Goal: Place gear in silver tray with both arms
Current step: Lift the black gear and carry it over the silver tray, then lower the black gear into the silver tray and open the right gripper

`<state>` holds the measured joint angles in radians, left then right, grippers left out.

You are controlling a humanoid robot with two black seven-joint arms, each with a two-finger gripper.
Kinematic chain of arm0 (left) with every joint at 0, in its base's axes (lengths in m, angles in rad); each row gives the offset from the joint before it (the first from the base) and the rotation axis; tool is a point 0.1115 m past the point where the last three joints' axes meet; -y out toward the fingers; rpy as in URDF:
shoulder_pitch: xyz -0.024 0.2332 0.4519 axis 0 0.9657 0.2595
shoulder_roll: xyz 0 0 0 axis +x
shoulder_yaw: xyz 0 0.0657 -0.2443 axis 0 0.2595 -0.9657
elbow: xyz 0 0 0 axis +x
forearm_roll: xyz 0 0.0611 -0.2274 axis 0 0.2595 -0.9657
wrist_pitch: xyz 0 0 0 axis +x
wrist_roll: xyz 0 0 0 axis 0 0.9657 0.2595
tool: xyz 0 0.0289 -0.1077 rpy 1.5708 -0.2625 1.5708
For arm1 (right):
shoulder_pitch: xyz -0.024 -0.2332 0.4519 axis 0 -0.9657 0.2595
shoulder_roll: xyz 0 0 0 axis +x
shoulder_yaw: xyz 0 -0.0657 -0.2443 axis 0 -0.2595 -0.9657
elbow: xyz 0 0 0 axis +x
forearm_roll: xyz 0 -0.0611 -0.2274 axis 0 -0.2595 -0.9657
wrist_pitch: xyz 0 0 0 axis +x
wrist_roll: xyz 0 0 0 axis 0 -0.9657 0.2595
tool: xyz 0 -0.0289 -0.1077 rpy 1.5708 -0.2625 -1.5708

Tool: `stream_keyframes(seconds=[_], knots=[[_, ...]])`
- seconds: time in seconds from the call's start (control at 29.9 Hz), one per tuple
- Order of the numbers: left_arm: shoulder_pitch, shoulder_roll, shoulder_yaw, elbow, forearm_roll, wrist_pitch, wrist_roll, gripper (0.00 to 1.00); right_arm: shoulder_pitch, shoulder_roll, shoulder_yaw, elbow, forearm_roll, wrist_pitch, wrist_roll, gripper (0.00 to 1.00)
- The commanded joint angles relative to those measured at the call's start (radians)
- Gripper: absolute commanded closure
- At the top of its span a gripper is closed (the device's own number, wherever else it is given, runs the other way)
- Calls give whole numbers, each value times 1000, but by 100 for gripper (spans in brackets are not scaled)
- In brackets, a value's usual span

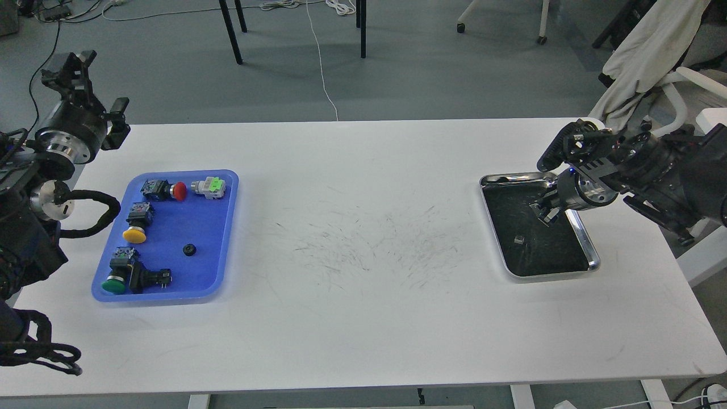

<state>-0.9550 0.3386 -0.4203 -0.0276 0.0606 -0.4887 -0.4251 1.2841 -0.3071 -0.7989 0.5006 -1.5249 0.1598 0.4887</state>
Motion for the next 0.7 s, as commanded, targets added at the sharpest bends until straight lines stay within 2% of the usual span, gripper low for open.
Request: stream_keyframes(seconds=[0.0,0.17,0.23,0.4,0.43,0.47,0.5,0.67], knots=[[2,-1,0,0,1,0,-7,2,-9,13,1,-4,0,-3,0,99],[1,-3,-1,0,1,0,-7,2,-11,20,1,-5,2,-9,0,98],[1,-3,-2,0,1,0,-7,2,-12,23,1,-8,0,-11,0,94],[1,-1,0,0,1,0,-7,2,-20,29,3,-19,2,-29,0,75],[1,-1,0,0,1,0,-9,2,-20,29,6,-19,5,-31,0,67],[2,-1,0,0,1,0,-9,2,-17,29,7,-20,9,-32,0,53],[2,0,0,0,1,0,-9,2,-16,29,9,-20,14,-36,0,43],[2,0,0,0,1,0,-9,2,-6,29,21,-19,17,-39,0,39]])
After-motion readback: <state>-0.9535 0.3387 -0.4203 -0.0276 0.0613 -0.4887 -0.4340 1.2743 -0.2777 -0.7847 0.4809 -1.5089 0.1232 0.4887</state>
